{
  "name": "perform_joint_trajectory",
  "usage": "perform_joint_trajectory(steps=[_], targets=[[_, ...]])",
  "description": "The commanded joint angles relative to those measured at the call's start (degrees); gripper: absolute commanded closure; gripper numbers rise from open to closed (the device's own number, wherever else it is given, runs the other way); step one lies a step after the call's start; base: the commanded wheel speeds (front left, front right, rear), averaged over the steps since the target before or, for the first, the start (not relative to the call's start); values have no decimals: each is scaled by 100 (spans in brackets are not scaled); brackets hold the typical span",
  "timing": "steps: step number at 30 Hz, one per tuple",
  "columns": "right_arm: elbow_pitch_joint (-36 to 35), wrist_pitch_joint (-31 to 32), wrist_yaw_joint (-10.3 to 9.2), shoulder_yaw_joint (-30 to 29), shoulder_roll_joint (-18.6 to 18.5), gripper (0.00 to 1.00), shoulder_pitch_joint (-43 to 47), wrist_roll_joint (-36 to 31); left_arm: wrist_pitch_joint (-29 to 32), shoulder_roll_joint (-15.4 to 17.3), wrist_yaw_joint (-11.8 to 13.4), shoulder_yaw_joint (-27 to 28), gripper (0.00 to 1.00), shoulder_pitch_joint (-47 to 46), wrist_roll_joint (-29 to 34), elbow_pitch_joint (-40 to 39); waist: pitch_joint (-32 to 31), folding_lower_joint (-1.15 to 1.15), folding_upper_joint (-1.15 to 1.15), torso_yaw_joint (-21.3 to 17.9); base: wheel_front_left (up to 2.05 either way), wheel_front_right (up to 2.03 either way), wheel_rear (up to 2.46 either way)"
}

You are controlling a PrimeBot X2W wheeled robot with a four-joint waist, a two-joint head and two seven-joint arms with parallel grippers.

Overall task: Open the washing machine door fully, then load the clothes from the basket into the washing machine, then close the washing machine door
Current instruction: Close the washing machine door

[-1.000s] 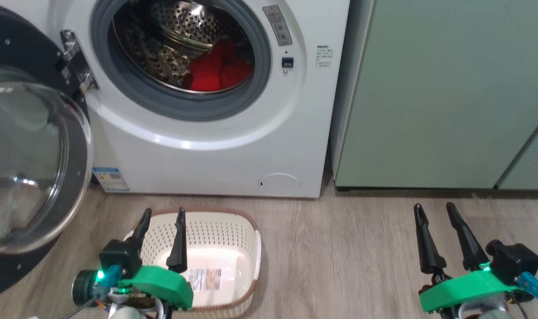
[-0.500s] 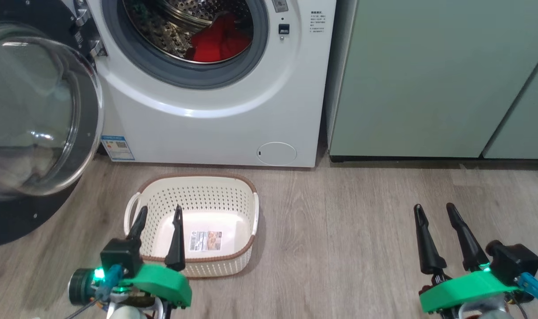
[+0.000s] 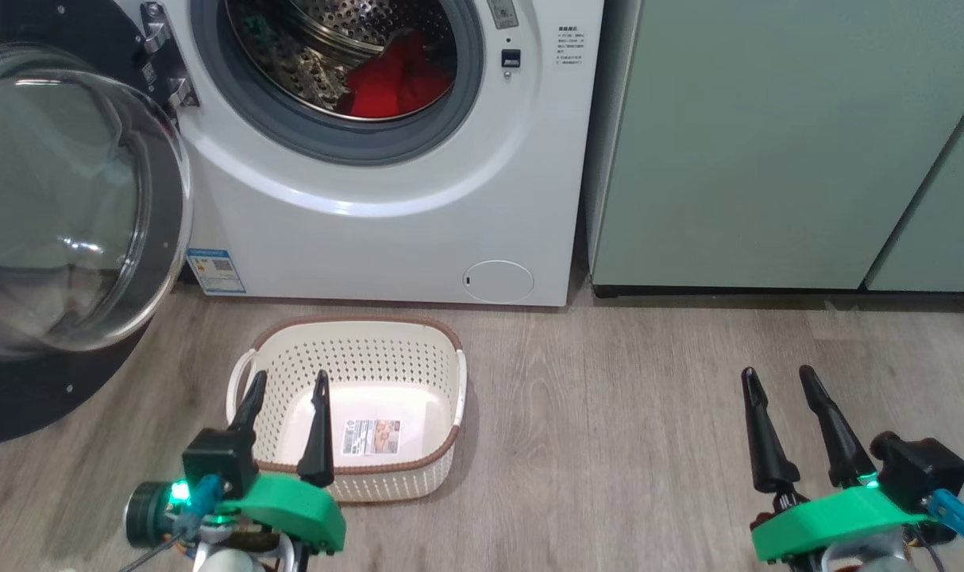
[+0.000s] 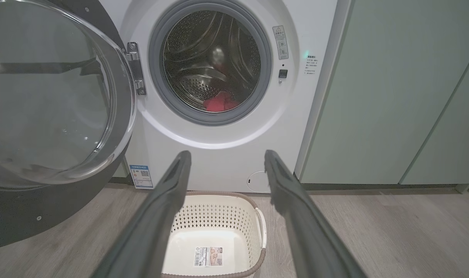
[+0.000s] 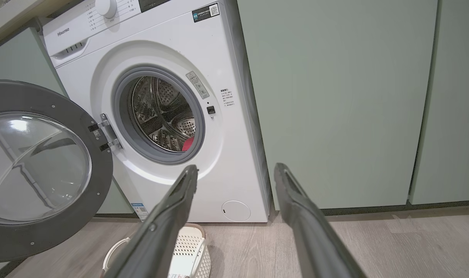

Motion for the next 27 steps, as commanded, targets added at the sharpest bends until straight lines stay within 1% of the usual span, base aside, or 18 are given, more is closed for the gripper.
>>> perform_joint_trajectory(steps=[1, 7, 13, 17, 27], targets=[[-160, -54, 0, 129, -57, 0, -252, 1, -30, -6, -11, 149, 0, -223, 31, -174, -13, 0, 0, 8, 0, 0, 0], [-175, -54, 0, 72, -57, 0, -202, -29, -30, -6, 11, 55, 0, -220, -34, -144, -71, 0, 0, 149, 0, 0, 0], [-178, -54, 0, 136, -57, 0, -149, -2, -30, -6, 44, 12, 0, -220, -56, -137, -64, 0, 0, 519, 0, 0, 0], [-189, -54, 0, 172, -57, 0, -107, 38, -30, -6, 32, 42, 0, -242, -23, -140, -32, 0, 0, 915, 0, 0, 0], [-228, -54, 0, 275, -57, 0, -133, 209, -30, -6, -105, 230, 0, -268, 195, -95, 0, 0, 0, 2123, 0, 0, 0]])
